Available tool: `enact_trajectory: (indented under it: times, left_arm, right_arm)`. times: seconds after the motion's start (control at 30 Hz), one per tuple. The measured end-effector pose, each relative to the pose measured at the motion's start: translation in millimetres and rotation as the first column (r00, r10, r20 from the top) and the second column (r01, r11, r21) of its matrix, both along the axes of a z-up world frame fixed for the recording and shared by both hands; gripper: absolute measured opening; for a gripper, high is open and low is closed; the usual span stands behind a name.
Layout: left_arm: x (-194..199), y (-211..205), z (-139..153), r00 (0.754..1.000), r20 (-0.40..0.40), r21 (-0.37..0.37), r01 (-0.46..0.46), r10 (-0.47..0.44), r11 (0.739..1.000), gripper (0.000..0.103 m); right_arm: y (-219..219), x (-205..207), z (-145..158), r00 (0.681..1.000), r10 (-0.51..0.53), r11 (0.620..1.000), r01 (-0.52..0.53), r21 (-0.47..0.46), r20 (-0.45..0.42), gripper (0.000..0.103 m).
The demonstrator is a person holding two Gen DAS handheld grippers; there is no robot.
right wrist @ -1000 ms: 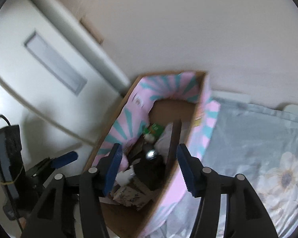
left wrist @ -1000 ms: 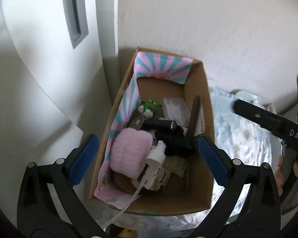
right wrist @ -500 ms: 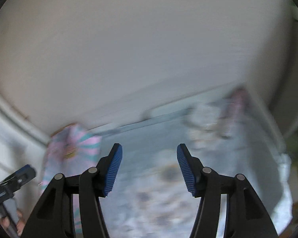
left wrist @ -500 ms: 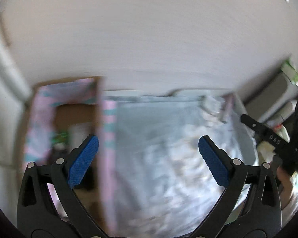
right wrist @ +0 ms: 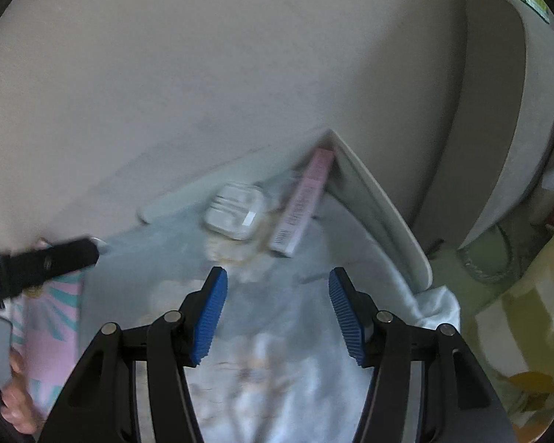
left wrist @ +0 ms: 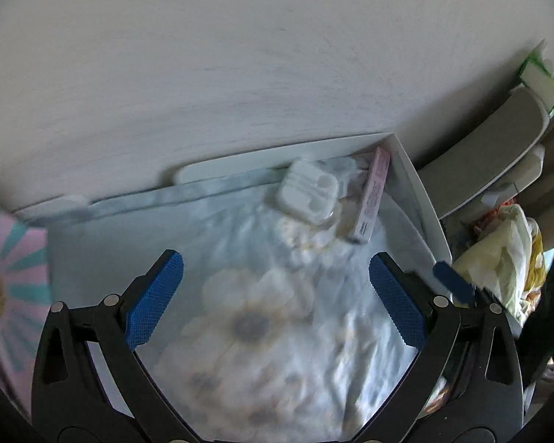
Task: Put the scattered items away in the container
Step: 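Grasp the clear earphone case with the left tool while the right grasps the pink UNMV box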
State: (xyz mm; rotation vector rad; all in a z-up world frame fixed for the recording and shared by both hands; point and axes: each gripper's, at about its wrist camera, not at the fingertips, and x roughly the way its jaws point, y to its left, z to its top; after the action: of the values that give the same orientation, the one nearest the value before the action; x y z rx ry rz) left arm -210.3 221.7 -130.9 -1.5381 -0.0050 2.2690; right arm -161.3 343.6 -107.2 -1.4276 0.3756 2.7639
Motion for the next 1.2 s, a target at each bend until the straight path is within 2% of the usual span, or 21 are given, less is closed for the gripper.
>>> enact_trajectory:
  times: [0.1, 0.23, 0.37, 0.63, 0.97, 1.03, 1.1, 1.17, 1.2]
  left_arm:
    - [-14, 23, -14, 1.000, 0.000, -0.045, 0.009, -0.009, 0.999, 0.101]
    - [-28, 38, -30, 1.000, 0.013, -0.055, 0.022, -0.021, 0.998, 0.101]
    - [-36, 51, -47, 0.999, 0.020, -0.088, 0.036, -0.034, 0.995, 0.101]
    - [-42, 65, -69, 0.998, 0.032, -0.130, 0.049, -0.045, 0.990, 0.101]
    - [-52, 67, -84, 0.999, 0.034, -0.145, 0.025, -0.020, 0.989, 0.100]
    - [-52, 67, -85, 0.999, 0.029, -0.140, 0.023, -0.019, 0.990, 0.098]
    - [-49, 68, -85, 1.000, 0.006, -0.149, 0.029, -0.029, 0.988, 0.094]
    - [-46, 70, -84, 0.999, -0.025, -0.173, 0.040, -0.045, 0.984, 0.083]
    - [-45, 70, -83, 0.998, -0.039, -0.183, 0.043, -0.051, 0.982, 0.072]
  right_arm:
    - [1, -8, -9, 1.000, 0.014, 1.000, -0.014, 0.004, -0.008, 0.053]
    - [0, -21, -20, 0.999, 0.036, 0.999, -0.036, 0.000, -0.004, 0.053]
    - [-4, -33, -28, 0.998, 0.059, 0.998, -0.058, 0.038, -0.010, 0.053]
    - [-8, -56, -44, 0.994, 0.111, 0.992, -0.111, 0.060, 0.006, 0.053]
    - [-4, -78, -55, 0.990, 0.143, 0.988, -0.143, 0.055, 0.018, 0.053]
    - [-4, -81, -55, 0.988, 0.154, 0.986, -0.154, 0.067, 0.016, 0.051]
    - [-5, -84, -57, 0.987, 0.158, 0.983, -0.159, 0.087, 0.025, 0.043]
    - [-3, -85, -59, 0.987, 0.158, 0.983, -0.159, 0.089, 0.023, 0.040]
    - [-2, -85, -58, 0.988, 0.156, 0.984, -0.157, 0.089, 0.021, 0.038]
